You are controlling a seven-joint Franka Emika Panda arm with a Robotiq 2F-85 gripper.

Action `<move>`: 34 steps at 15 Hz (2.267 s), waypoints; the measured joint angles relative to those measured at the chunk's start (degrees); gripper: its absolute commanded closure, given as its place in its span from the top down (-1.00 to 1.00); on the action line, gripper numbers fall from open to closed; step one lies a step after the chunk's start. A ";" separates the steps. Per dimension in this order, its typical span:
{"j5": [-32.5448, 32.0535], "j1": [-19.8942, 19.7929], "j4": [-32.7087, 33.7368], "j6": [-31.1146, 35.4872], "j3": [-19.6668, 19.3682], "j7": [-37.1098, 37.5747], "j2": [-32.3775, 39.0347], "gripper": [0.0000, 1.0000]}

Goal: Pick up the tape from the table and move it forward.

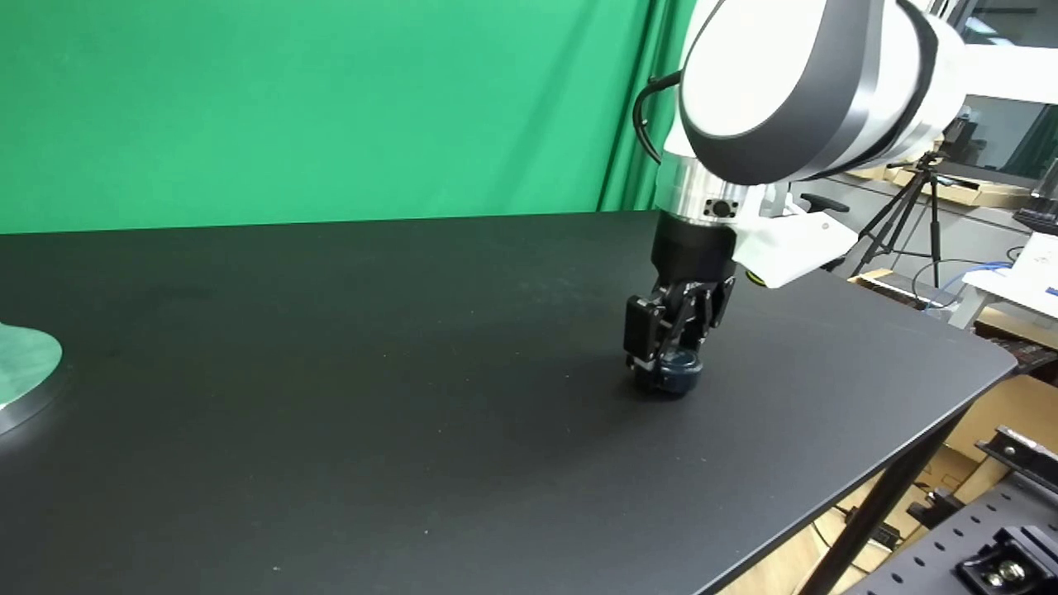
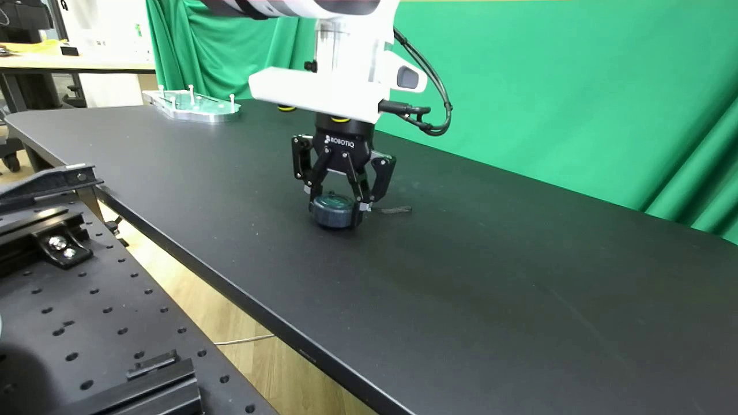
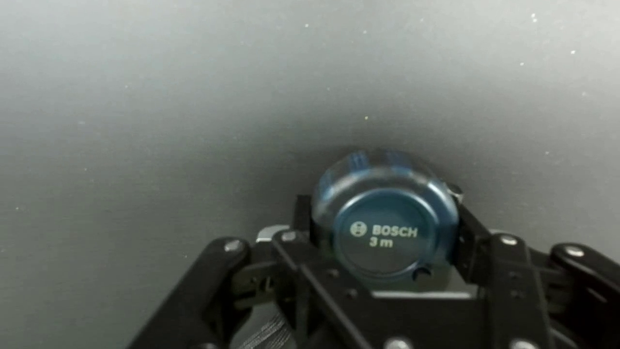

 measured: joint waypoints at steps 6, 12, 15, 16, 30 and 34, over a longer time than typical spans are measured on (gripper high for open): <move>-1.15 0.71 3.69 -0.31 -0.04 -0.01 -0.46 -0.14; -1.18 1.10 11.44 -3.74 0.20 -0.03 1.07 -0.14; -1.18 1.14 15.11 -5.29 0.39 -0.04 3.60 -0.14; -1.18 1.14 16.13 -5.63 0.48 -0.05 4.53 -0.14; -1.13 1.13 21.85 -6.08 1.64 -0.23 10.75 1.00; -1.13 1.13 21.89 -5.66 1.99 -0.29 9.94 1.00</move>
